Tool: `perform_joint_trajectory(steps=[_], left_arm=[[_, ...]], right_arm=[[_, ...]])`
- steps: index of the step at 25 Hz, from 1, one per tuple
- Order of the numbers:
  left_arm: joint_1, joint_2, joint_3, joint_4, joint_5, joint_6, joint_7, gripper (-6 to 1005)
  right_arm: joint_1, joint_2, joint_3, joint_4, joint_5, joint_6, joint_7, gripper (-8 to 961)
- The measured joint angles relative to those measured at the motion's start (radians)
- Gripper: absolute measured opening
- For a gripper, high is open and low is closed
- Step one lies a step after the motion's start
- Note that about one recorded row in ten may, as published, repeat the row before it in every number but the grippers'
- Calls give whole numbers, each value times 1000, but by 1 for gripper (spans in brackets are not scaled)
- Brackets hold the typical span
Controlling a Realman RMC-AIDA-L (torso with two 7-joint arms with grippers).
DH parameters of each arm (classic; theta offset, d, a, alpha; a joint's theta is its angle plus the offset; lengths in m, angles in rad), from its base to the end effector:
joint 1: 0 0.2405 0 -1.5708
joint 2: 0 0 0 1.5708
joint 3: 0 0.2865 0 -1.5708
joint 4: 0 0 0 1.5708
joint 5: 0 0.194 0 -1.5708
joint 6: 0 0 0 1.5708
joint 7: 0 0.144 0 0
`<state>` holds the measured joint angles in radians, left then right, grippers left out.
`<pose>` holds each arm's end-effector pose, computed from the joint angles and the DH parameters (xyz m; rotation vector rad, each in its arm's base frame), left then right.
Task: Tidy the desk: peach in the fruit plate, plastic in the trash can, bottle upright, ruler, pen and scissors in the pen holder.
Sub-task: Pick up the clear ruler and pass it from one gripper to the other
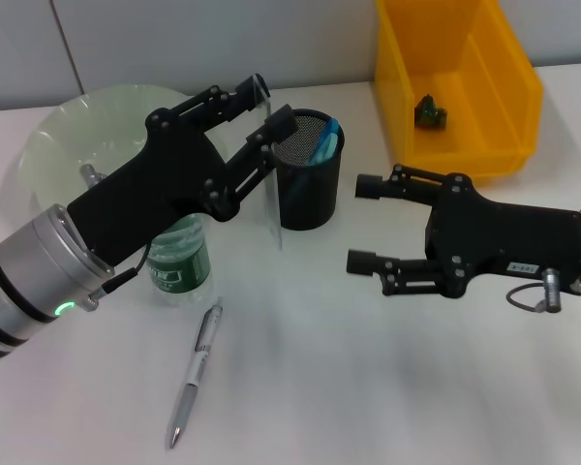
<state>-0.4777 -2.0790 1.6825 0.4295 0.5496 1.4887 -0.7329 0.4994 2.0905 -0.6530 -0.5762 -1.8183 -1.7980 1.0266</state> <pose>-0.2001 0.3146 -0.0494 -2.3142 -0.1647 -1.4112 0.2513 0.3011 -0.0093 -2.6787 0.1525 1.0884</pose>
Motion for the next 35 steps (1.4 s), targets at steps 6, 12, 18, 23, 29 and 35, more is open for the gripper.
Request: perform_joint_trajectory(steps=[6,12,18,23,29,35], left_arm=[[3,-1,81,0,-100,-41,37,390],[9,-1,217,6,-260,-79,112,390],[9,-1,245,10,-302,-110,144,391],[12,-1,283,11,-361,-129,197,391],[14,-1,325,12,-412,-141,231,392],[13,-1,343,12,-438,-148,249,392]], right_arm=[[-1,0,-1,189,136,85,-259,838],[39,0,6,302,177,139,-382,837],[84,0,13,436,216,176,-505,833],[104,1,23,518,247,220,-591,829],[131,1,53,639,314,253,-735,825],[160,2,91,716,318,279,-809,822]])
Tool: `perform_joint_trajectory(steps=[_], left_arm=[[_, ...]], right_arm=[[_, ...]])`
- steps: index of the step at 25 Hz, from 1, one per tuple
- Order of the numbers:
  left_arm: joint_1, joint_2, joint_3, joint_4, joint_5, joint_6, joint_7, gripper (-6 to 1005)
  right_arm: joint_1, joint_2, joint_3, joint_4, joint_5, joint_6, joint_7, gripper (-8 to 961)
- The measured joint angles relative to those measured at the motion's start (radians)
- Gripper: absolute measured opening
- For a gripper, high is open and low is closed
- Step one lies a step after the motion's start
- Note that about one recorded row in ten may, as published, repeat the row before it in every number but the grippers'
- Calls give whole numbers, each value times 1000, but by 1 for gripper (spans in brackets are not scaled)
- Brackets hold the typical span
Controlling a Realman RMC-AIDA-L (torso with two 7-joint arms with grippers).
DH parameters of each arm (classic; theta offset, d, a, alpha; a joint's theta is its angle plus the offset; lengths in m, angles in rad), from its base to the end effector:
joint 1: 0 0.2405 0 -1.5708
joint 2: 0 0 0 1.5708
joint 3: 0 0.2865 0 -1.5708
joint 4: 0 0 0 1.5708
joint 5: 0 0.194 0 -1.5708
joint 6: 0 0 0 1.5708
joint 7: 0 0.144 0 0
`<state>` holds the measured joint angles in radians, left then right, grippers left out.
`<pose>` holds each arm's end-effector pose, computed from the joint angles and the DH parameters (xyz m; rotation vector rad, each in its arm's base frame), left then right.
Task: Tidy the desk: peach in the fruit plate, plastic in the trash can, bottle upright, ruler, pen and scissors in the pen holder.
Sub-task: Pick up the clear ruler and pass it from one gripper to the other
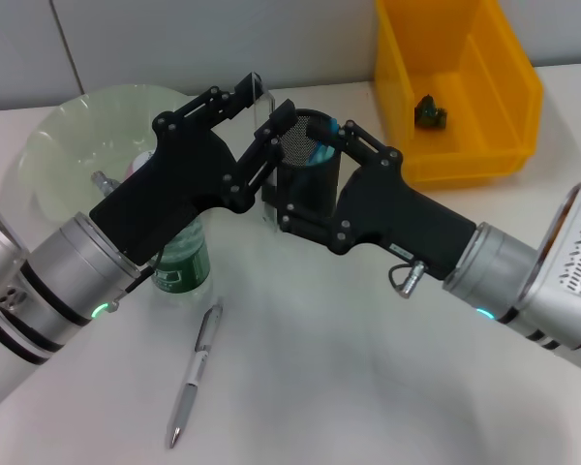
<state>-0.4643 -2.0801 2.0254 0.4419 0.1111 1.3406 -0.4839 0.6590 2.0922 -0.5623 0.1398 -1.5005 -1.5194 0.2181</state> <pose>-0.2018 0.3175 -0.0678 -2.1853 -0.1602 -1.2894 0.2295 0.3191 -0.0818 -2.2212 0.0500 1.0702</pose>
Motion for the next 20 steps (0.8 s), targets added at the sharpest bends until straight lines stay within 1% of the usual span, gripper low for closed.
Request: perform_joint_trajectory(steps=[1,5,6,7,8,11,16,19,20], left_arm=[[0,0,1,0,0,0,0,392],[0,0,1,0,-1,0,0,393],[0,0,1,0,-1,0,0,393],[0,0,1,0,-1,0,0,393],[2,0,1,0,-1,0,0,393],[7,0,-3,0,-1,-2,-1,393],[7,0,-5,0,-1,-3,-1,393],[7,0,-6,0,-1,-4,0,394],[7,0,-6,0,-2,-5,2,394]], right_arm=[[9,0,10,27,0,8,-25,821],[20,0,36,63,-5,27,-57,818],[22,0,59,91,-6,36,-93,818],[22,0,59,91,-6,36,-93,817],[23,0,89,124,-7,48,-141,816],[25,0,118,160,-10,64,-176,814],[28,0,133,182,-22,65,-183,811],[29,0,134,189,-24,65,-192,631],[30,0,136,194,-24,65,-201,624]])
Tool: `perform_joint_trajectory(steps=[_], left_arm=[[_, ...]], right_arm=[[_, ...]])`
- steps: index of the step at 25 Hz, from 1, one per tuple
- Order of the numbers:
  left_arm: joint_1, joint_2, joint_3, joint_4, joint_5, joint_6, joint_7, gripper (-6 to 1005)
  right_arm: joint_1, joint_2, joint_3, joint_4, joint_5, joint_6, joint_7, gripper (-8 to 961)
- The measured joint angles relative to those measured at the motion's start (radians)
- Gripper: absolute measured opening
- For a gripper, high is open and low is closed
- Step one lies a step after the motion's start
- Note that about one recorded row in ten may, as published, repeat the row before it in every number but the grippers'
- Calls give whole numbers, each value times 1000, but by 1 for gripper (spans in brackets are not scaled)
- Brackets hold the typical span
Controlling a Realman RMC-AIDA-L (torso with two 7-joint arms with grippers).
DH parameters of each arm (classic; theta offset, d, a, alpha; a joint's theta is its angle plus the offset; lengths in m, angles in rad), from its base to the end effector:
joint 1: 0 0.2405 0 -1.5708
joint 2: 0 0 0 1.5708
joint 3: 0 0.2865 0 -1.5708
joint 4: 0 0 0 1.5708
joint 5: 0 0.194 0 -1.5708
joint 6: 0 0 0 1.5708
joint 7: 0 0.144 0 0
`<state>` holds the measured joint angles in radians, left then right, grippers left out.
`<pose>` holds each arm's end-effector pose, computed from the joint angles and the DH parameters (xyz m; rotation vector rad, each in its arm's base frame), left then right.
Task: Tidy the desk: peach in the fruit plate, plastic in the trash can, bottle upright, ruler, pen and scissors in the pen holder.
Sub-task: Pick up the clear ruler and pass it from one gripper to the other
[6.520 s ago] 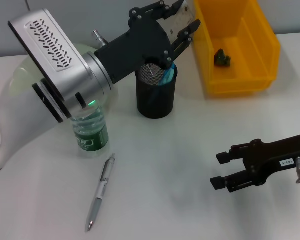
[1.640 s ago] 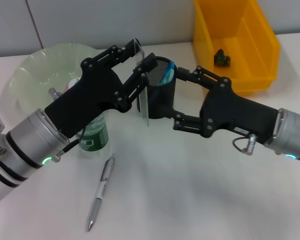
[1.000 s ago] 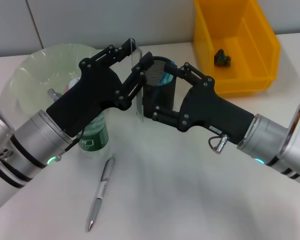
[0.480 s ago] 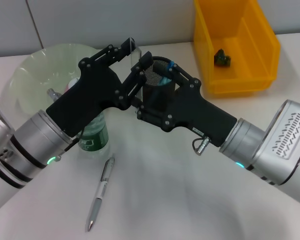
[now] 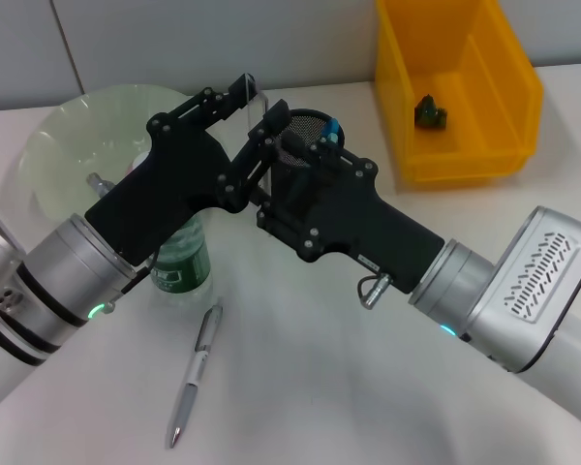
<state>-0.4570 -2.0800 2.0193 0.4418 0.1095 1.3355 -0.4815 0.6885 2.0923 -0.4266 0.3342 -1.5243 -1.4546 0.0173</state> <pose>-0.2049 0.3174 -0.0670 -2.1754 -0.1705 -1.2788 0.2157 0.3122 -0.1033 -2.1606 0.0856 1.0290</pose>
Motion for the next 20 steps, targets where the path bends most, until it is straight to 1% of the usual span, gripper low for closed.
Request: perform_joint_trajectory(steps=[5,8,9,13,20], left_arm=[[1,0,11,0,-28,-13,16,394],[5,0,16,5,-35,-14,32,394],[6,0,16,6,-36,-14,34,394],[8,0,20,9,-36,-14,34,395],[8,0,28,11,-38,-13,34,395]], right_arm=[[-1,0,16,47,-1,-3,-64,589],[-4,0,47,86,-3,0,-126,568],[-4,0,47,86,-3,0,-126,561],[-16,0,110,97,-13,17,-139,532],[-11,0,113,98,-22,36,-135,483]])
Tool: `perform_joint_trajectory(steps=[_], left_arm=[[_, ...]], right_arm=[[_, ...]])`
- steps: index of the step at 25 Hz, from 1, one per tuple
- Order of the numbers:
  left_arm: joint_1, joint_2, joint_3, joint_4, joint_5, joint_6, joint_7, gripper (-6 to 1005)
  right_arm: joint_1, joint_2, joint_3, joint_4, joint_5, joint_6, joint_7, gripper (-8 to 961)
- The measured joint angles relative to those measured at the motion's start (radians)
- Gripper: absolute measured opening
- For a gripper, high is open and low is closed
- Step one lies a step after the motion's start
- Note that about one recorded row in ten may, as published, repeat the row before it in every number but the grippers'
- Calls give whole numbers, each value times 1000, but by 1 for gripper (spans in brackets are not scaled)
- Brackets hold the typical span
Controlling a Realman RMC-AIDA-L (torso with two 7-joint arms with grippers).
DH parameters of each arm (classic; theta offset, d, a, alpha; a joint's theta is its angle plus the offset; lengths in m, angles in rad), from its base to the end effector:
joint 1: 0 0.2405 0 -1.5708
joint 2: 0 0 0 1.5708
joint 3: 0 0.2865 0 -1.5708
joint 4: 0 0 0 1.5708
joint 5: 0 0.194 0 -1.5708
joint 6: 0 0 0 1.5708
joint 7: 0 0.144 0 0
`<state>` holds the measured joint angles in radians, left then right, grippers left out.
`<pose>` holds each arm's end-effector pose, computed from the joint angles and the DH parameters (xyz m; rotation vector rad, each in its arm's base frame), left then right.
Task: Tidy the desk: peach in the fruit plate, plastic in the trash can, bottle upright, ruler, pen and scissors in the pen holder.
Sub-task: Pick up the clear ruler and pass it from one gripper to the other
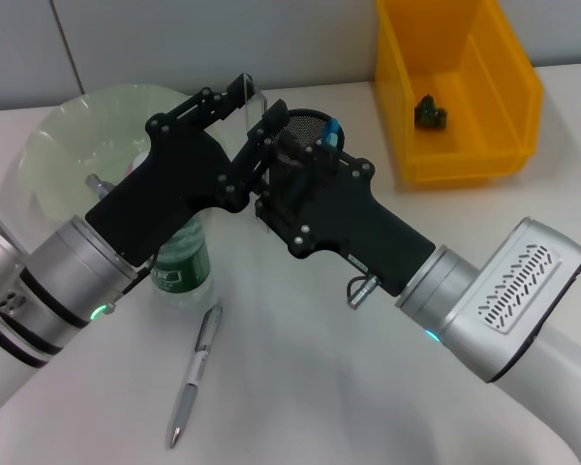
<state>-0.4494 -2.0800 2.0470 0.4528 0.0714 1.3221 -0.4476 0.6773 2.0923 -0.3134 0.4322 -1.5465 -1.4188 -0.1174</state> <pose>-0.2053 0.3165 -0.0681 -2.1589 -0.1608 -1.2636 0.2097 0.3079 -0.1106 -2.0920 0.1041 0.9905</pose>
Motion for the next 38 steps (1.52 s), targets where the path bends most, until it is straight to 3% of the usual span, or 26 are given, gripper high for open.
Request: perform_joint_trajectory(steps=[8,14,25,30,38], left_arm=[[0,0,5,1,-13,0,0,396],[0,0,5,1,-13,0,0,396],[0,0,13,10,-13,0,0,397],[0,0,13,10,-13,0,0,397],[0,0,15,10,-13,-1,0,398]], right_arm=[[-2,0,15,27,-6,6,-6,476],[1,0,31,33,-8,19,-7,323],[5,0,53,49,-27,32,-12,328],[5,0,64,53,-34,41,-12,237],[7,0,91,63,-45,46,-13,229]])
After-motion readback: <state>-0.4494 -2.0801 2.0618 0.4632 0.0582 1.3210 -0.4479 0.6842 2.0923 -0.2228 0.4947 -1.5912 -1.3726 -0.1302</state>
